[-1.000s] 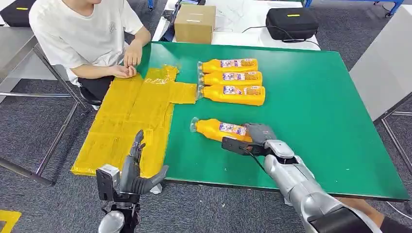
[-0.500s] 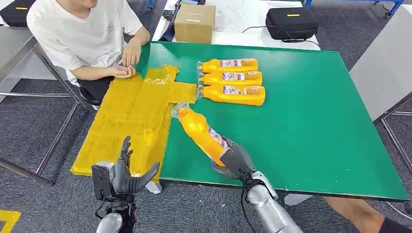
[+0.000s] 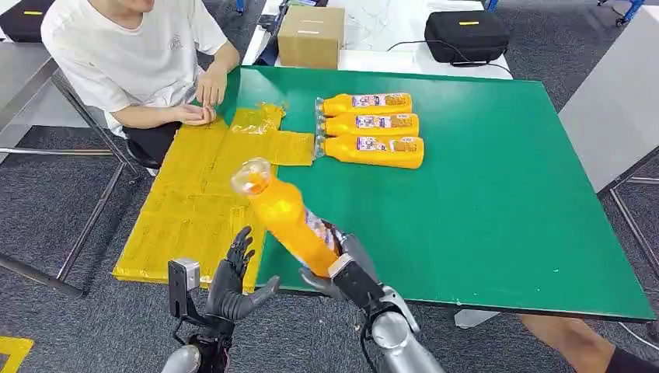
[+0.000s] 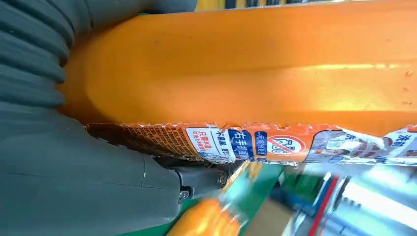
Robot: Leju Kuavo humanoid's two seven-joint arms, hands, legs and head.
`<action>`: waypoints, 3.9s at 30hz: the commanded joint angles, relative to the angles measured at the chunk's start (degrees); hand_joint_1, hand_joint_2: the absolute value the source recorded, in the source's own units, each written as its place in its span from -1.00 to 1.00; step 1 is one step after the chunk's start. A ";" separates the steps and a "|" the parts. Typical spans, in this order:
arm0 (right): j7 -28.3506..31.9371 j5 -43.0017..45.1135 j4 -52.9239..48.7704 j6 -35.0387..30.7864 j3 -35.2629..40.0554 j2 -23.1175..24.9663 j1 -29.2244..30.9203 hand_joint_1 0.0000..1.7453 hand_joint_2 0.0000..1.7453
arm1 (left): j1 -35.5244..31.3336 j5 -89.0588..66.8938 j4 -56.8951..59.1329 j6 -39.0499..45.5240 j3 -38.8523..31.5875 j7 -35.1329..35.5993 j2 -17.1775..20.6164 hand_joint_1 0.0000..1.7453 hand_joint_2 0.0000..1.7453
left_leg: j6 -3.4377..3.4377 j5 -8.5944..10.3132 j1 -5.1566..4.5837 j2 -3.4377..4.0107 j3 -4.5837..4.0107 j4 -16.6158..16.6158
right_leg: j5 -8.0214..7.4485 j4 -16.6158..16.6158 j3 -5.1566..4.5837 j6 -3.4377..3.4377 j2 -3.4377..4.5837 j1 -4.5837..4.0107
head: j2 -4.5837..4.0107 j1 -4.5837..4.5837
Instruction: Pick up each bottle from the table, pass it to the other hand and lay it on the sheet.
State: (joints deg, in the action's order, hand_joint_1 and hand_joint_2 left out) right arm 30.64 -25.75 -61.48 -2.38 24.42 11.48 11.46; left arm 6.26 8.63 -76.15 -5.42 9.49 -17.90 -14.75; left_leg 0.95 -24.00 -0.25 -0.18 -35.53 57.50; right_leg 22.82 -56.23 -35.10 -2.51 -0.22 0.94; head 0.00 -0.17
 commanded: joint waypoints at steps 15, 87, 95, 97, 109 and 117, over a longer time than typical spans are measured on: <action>-1.37 -2.55 14.92 -2.15 12.12 2.23 5.64 1.00 1.00 | -1.64 1.68 -6.09 -3.79 6.84 -2.71 2.30 -1.00 1.00 | -0.05 -0.03 0.04 -0.03 0.10 -0.04 | 0.04 0.06 0.13 0.06 -0.03 -0.04 | 0.00 -0.02; 0.49 -5.28 4.52 -10.58 14.05 2.49 -0.19 -1.00 -1.00 | -29.60 -65.73 38.75 26.66 -6.58 0.63 16.98 1.00 1.00 | -0.09 0.03 0.09 -0.09 0.16 -0.07 | 0.04 0.03 0.15 0.11 -0.09 -0.09 | 0.00 -0.02; 0.94 -4.94 5.20 -10.54 14.06 2.37 -0.29 -1.00 -1.00 | -31.76 -69.27 43.17 22.42 -4.55 1.71 17.79 0.80 1.00 | -0.12 -0.03 0.13 -0.03 0.30 -0.06 | 0.08 0.05 0.29 0.14 -0.03 -0.12 | 0.00 -0.04; 1.18 -4.72 5.44 -10.49 13.91 2.50 -0.24 -1.00 -1.00 | -31.77 -67.53 43.30 20.91 -5.62 0.38 17.20 -0.70 1.00 | -0.12 -0.03 0.12 0.03 0.34 -0.08 | 0.06 0.05 0.32 0.15 0.03 -0.11 | 0.00 -0.04; 2.88 -3.87 8.49 -10.85 13.56 3.07 0.29 -1.00 -1.00 | -28.67 -56.75 31.86 12.09 -6.12 -4.93 16.15 -1.00 1.00 | -0.14 -0.02 0.15 0.02 0.41 -0.07 | 0.06 0.04 0.41 0.14 0.03 -0.13 | 0.00 -0.02; 2.91 -3.87 8.57 -11.03 13.43 3.16 0.24 -1.00 -1.00 | -27.89 -54.62 29.05 11.87 -6.64 -5.71 15.61 -1.00 1.00 | -0.12 0.03 0.15 -0.02 0.24 -0.03 | 0.02 0.02 0.25 0.11 -0.03 -0.13 | 0.00 -0.02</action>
State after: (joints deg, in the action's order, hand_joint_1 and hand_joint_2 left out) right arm 33.22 -29.73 -56.17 -13.27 37.27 15.19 11.29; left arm -21.60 -46.12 -45.88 7.06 2.73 -23.58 1.31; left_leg 0.87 -23.91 -0.17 -0.18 -35.41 57.49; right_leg 22.79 -56.28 -35.00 -2.45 -0.23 0.88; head 0.00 -0.20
